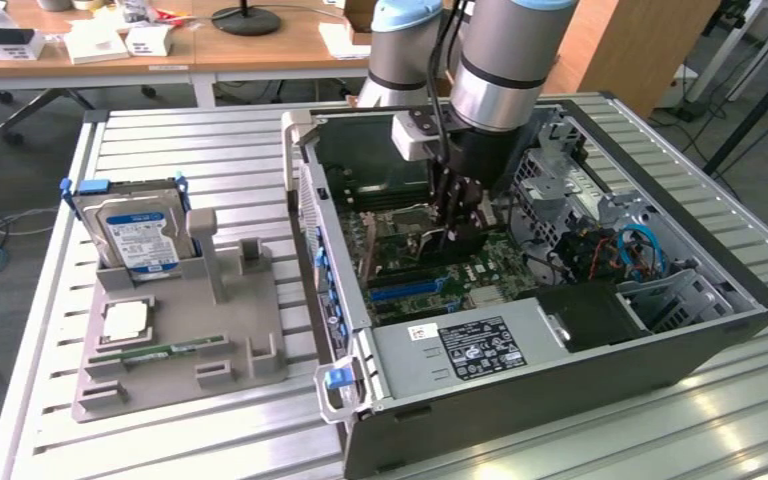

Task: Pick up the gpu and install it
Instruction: 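Insert the gpu into the slot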

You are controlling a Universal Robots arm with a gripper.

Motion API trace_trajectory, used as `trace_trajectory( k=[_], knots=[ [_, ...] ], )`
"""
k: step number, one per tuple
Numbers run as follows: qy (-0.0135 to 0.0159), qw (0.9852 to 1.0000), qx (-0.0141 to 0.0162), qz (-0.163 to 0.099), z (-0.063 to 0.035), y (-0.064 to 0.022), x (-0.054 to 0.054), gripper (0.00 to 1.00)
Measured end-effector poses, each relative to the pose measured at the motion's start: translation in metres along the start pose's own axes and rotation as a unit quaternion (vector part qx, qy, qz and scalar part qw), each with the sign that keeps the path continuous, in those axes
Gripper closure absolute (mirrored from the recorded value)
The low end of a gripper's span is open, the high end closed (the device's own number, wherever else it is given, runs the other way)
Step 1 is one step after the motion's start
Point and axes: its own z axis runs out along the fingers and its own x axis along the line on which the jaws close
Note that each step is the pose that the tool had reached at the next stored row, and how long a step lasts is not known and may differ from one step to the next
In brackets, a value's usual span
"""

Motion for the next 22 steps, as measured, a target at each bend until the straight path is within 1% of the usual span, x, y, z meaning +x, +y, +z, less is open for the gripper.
trace_trajectory(
  k=[3, 7, 12, 22],
  knots=[
    [0.0001, 1.0000, 0.0008, -0.001, 0.0002, 0.0005, 0.0000, 0.74],
    [0.0001, 1.0000, 0.0009, -0.001, 0.0002, 0.0009, 0.0000, 0.74],
    [0.0001, 1.0000, 0.0012, -0.001, 0.0003, 0.0052, -0.0003, 0.74],
    [0.0001, 1.0000, 0.0014, -0.001, 0.0002, 0.0067, 0.0054, 0.74]
  ],
)
